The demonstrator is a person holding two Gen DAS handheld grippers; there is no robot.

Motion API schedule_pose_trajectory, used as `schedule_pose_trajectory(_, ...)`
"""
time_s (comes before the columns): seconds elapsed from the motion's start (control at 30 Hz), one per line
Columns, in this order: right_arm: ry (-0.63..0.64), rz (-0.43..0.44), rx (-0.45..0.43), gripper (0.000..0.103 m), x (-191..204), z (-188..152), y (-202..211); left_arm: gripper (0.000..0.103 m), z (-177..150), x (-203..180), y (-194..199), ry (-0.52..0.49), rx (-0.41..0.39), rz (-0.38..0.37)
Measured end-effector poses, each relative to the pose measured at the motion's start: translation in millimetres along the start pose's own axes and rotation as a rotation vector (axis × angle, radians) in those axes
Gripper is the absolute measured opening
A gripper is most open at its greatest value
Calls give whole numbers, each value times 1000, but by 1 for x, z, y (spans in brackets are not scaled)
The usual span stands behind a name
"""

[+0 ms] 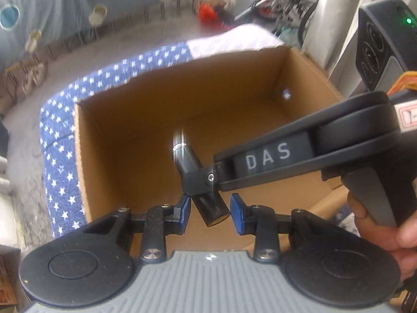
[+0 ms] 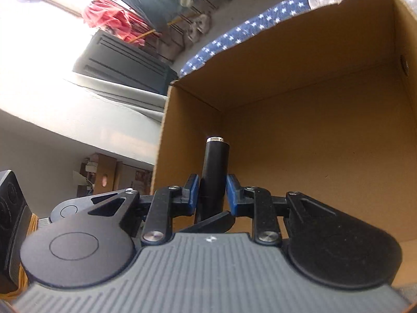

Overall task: Organize rigid objects
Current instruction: 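Carry the black cylinder into the box and open the right gripper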

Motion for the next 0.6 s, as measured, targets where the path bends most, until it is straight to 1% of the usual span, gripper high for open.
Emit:
schedule_pose_trajectory(0.07,-44,-29,44,22,-13,8,-23,34,4,8,-21,3,43,20)
schedule_pose_trajectory(0.13,-81,-48,73,22,-24,17,-42,33,9,14,-37,6,68,51)
schedule_pose_trajectory(0.3,-123,-81,85,22,-36,36,-82,33,25,27,-64,-3,98,142)
schedule_pose_trajectory(0.37,-127,-81,81,23,-37,42,-94,37,30,30,-66,-5,85,174)
schedule_pose_trajectory(0.4,-129,-86,76,24,-39,46,-98,39,31,29,-66,0,79,176)
schedule_pose_trajectory(0.43,-127,-83,76,24,-39,48,-100,46,31,28,-63,3,72,172)
schedule_pose_trajectory(0.47,-130,-78,77,25,-39,49,-101,50,31,27,-60,2,64,171)
schedule_pose_trajectory(0.53,-153,-60,69,28,-42,52,-97,51,31,25,-48,-5,41,179)
schedule_pose_trajectory(0.6,-152,-38,42,29,-42,51,-82,54,31,23,-35,-15,10,175)
Point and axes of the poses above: each gripper's, at about its wrist camera, not at the fingertips, and y roughly against the way its jaws point, x to its left, z to its top, the point moved 7 cm from there along -y, roughly the way its jaws point, and after that the axes turned 6 degrees about -x, right-handed, at the moved point
